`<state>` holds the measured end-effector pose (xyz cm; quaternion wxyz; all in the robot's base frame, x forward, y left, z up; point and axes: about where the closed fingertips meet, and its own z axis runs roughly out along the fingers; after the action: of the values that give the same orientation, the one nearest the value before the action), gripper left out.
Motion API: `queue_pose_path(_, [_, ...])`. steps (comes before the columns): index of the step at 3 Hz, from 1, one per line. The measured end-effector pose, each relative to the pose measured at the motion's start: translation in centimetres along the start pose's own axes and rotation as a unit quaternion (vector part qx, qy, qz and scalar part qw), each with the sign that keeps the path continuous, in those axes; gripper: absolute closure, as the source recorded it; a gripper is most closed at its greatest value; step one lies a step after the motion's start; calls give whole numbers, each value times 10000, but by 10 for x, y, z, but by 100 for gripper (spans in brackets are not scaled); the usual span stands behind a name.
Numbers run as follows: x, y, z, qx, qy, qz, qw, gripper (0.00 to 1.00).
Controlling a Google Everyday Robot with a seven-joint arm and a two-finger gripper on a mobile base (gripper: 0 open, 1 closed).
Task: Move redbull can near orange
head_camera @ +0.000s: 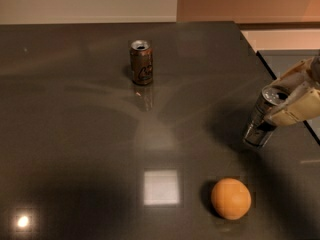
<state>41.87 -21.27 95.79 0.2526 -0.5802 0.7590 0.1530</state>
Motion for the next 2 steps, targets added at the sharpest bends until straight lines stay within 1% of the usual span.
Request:
queue_pose_path(1, [15,28,-8,-54,83,-57,9999,100])
queue_pose_path(2, [30,53,-12,-173,111,-114,9997,100])
